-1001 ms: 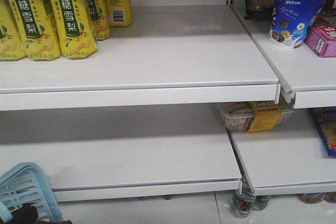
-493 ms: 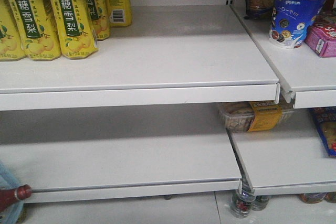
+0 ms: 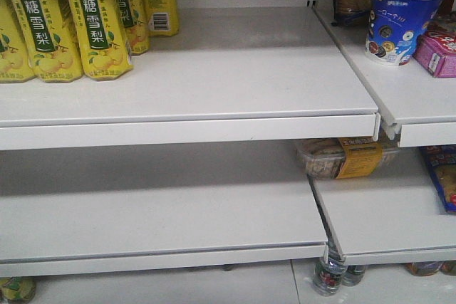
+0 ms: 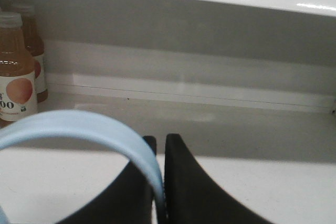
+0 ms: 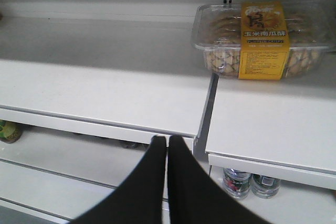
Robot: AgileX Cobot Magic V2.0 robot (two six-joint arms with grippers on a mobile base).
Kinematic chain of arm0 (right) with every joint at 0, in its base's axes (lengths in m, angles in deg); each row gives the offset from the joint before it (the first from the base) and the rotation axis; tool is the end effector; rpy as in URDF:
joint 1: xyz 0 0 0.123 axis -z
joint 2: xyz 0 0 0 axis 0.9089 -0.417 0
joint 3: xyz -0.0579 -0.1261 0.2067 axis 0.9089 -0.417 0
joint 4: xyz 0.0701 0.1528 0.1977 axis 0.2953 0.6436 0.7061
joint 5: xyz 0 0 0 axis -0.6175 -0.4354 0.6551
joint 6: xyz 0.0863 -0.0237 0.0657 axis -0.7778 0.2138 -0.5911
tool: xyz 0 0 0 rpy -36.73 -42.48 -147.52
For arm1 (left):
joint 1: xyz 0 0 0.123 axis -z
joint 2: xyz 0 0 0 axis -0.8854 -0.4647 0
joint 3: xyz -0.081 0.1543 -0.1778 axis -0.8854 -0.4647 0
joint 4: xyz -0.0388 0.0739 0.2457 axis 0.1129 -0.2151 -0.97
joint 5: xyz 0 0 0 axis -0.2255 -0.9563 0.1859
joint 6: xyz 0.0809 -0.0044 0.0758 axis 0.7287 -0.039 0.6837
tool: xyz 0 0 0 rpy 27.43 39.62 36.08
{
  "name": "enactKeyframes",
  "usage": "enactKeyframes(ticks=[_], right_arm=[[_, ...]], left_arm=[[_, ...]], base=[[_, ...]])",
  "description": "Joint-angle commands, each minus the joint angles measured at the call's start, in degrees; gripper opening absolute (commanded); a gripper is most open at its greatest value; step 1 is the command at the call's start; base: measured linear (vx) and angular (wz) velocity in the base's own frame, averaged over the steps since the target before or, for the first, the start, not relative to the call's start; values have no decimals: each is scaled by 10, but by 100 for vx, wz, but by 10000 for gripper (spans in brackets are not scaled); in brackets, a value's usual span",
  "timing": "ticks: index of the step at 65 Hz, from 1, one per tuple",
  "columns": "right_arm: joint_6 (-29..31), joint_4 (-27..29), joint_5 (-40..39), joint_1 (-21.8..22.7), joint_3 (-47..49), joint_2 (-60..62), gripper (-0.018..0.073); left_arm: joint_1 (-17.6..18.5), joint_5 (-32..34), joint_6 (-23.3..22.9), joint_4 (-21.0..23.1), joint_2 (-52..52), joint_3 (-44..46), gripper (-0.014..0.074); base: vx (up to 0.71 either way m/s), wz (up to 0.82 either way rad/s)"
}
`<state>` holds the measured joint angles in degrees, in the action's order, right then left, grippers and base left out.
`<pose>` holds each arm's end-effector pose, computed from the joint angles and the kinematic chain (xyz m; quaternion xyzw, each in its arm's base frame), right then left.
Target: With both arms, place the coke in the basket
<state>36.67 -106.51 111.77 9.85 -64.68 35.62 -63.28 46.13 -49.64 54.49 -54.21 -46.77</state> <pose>0.0984 0.0460 0.2539 -0.0974 0.8391 0.1437 0.5156 0.1213 0.0006 0.1842 -0.0689 0.7390 -0.0592 0.6676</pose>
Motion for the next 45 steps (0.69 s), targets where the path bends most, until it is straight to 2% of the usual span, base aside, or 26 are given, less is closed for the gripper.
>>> enactKeyframes(ticks=[1,45], right_arm=[[1,-30,-30,0,14,-6,-5],[1,-30,-30,0,14,-6,-5]], left_arm=[[1,84,27,-32,13,17,-6],[1,80,27,-32,13,17,-6]], base=[[0,0],[0,0]])
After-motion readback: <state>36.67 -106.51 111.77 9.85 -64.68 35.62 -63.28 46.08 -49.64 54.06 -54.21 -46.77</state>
